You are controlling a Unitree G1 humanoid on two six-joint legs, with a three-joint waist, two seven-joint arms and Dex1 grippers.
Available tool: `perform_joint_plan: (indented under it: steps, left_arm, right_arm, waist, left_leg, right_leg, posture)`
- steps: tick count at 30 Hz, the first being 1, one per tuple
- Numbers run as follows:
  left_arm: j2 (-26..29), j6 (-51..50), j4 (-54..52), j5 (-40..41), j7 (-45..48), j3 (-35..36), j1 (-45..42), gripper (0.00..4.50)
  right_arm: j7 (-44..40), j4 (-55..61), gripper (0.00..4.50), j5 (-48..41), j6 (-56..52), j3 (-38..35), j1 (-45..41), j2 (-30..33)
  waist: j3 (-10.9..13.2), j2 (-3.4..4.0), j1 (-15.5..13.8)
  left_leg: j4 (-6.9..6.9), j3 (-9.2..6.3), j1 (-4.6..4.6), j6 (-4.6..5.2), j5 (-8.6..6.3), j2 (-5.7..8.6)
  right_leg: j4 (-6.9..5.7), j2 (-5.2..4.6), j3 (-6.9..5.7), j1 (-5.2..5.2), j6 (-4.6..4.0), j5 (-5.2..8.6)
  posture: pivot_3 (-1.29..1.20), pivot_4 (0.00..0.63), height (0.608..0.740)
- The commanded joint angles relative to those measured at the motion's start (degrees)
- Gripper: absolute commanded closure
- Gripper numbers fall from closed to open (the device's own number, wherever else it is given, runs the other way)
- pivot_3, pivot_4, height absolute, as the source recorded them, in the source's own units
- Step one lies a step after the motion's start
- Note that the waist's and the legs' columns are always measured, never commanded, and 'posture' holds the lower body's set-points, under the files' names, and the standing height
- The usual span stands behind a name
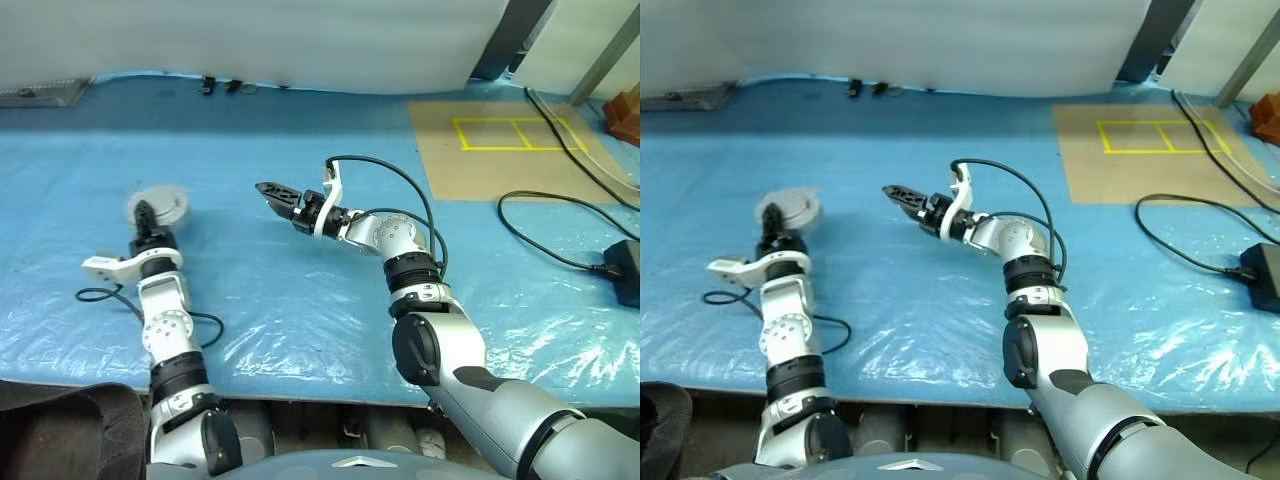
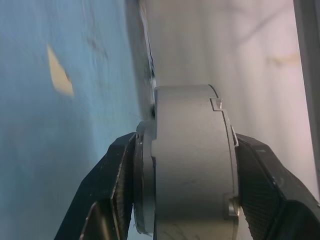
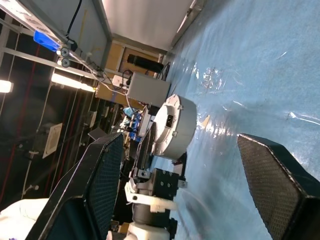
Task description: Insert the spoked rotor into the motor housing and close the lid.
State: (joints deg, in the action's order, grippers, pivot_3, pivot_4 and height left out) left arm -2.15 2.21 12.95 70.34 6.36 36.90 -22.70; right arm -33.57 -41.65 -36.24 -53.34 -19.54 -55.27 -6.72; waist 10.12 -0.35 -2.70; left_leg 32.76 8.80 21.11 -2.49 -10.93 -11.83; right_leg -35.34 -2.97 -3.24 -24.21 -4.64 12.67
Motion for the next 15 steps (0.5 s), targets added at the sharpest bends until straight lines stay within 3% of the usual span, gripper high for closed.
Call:
perform_joint_plan:
  steps: [1, 8, 15]
  left_arm:
    - [4.91, 4.85, 4.95, -3.53, 3.39, 3.80, -2.43, 1.89]
    - [10.84, 5.61, 16.52, -7.62, 5.35, 6.30, -3.77, 1.89]
    - [10.57, 6.02, 18.08, -10.41, 4.36, 6.69, -3.53, 1.89]
  right_arm:
    - [-0.89, 2.73, 0.72, -1.58, 0.79, 0.64, -0.80, -0.55]
    - [-1.69, 5.61, 0.72, -3.31, -0.02, 0.80, -0.10, -1.17]
    - [-1.79, 7.55, 0.72, -2.96, 0.70, 3.16, 1.00, -1.16]
  waist:
    - [0.00, -0.01, -0.05]
    - [-0.03, -0.24, -0.99]
    - [-0.04, -0.26, -1.39]
  left_leg:
    - [0.00, 0.00, 0.00, -0.01, -0.01, 0.00]
    - [0.01, -0.02, 0.01, -0.08, -0.05, -0.01]
    - [0.08, -0.03, -0.06, -0.11, -0.06, -0.02]
  right_leg:
    - [-0.01, 0.00, 0.00, 0.00, 0.01, -0.01]
    - [-0.01, -0.01, -0.01, 0.00, 0.20, -0.12]
    - [-0.20, -0.09, 0.00, 0.00, 0.16, -0.10]
  posture:
    - [0.00, 0.150, 0.740]
    - [0.00, 0.150, 0.740]
    - [0.00, 0.150, 0.740]
